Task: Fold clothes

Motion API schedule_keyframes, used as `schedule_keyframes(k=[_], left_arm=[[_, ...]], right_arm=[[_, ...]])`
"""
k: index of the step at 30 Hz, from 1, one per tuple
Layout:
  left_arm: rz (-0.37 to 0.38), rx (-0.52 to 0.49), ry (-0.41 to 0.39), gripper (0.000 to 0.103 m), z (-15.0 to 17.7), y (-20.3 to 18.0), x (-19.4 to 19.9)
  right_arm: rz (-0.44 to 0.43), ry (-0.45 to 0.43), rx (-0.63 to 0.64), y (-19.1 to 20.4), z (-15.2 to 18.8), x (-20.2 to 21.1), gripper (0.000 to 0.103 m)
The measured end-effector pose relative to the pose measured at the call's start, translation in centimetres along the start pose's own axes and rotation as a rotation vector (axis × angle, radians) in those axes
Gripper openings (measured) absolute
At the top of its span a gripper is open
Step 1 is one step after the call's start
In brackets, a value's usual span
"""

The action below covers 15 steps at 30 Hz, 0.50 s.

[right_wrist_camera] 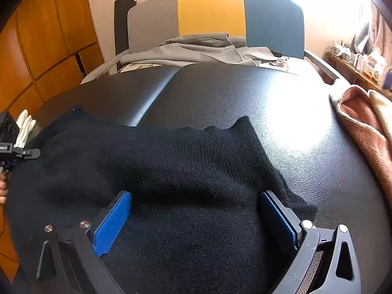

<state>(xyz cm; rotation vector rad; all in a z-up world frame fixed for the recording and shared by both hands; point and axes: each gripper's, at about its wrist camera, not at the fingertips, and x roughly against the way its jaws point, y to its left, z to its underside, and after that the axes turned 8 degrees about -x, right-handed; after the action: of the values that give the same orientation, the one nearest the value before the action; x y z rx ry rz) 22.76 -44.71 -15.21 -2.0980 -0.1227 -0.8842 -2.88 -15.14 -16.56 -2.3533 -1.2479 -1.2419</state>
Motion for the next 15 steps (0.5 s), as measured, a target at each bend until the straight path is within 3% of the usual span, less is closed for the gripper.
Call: schedule_keyframes(k=[2, 7, 12, 15], left_arm=[[-0.028, -0.003, -0.007, 0.013, -0.6, -0.1, 0.8], [-0.101, -0.024, -0.012, 0.013, -2.2, -1.1, 3.0], [-0.149, -0.052, 0.007, 0.013, -3.3, -3.9, 4.5], [-0.128, -0.056, 0.004, 0.013, -3.3, -5.9, 5.1]], right_arm=[[-0.056, 0.02, 0.003, -0.1, -0.3, 0.4, 0.103], [-0.284, 0.074, 0.175, 1.1, -1.6, 4.9, 0.102], [-0.316, 0.153, 0.26, 1.6, -1.3, 3.4, 0.1], [-0.335, 0.201, 0.311, 1.9, -1.1, 2.5, 0.099]])
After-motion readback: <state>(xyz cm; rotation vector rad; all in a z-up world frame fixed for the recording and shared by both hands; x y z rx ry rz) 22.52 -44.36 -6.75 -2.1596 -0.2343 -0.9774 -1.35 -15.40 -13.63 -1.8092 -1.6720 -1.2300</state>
